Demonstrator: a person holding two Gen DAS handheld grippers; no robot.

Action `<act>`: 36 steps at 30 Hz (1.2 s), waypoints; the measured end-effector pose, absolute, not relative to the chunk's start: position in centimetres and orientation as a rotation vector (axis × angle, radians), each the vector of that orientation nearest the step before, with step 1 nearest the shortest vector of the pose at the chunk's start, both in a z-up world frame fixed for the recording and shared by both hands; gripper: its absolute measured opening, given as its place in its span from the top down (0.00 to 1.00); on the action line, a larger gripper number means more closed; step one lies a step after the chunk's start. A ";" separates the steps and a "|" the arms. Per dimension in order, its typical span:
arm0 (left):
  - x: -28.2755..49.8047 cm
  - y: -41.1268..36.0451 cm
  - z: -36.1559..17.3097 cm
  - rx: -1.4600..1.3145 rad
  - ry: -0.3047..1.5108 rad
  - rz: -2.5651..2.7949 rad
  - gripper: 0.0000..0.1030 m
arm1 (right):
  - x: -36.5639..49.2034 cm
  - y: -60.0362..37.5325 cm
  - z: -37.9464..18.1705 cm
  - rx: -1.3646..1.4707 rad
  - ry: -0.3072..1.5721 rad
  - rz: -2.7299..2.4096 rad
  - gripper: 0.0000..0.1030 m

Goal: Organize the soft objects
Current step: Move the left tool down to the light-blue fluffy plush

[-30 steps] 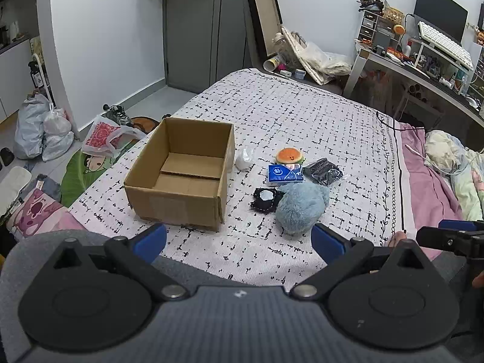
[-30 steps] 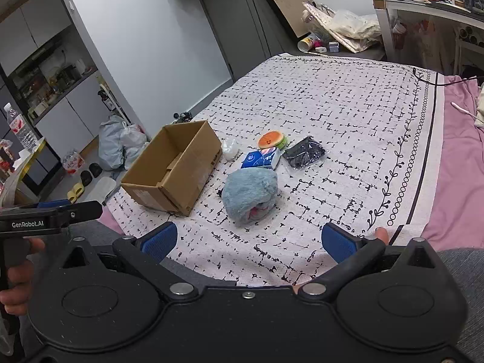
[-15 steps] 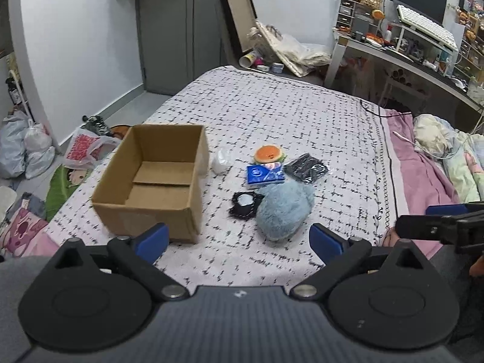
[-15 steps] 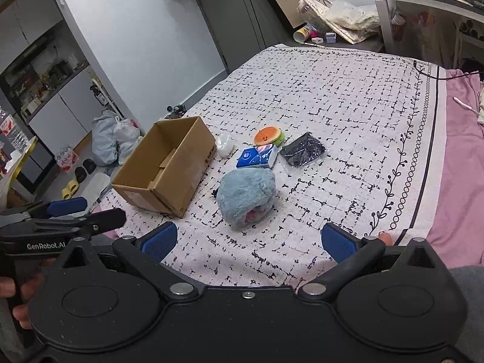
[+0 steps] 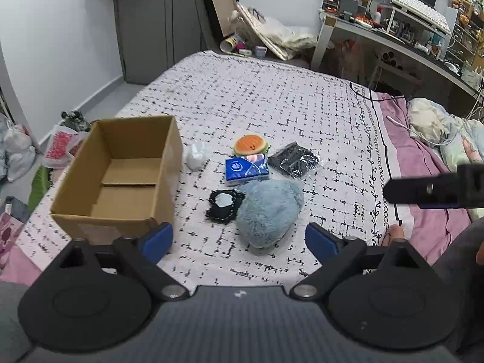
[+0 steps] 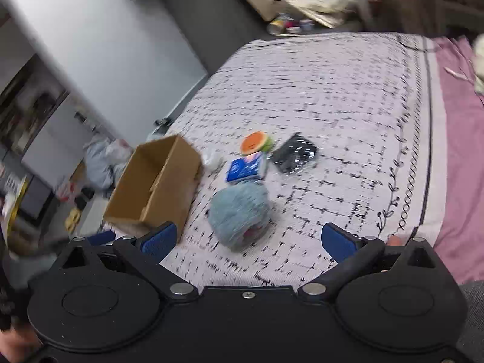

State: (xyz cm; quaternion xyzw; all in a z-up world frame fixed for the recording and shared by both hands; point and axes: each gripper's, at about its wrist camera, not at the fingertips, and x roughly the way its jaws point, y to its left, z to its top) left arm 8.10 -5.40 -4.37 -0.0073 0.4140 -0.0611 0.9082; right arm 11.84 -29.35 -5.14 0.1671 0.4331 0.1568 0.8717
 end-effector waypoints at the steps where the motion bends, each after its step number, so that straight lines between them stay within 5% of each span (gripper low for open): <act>1: 8.4 -5.5 -4.5 -0.012 0.857 -0.130 0.10 | 12.1 -29.5 -5.3 0.366 0.908 0.318 0.00; 36: 16.9 -11.2 -13.0 0.150 1.052 -0.236 0.16 | 17.9 -28.5 -10.7 0.424 1.042 0.200 0.00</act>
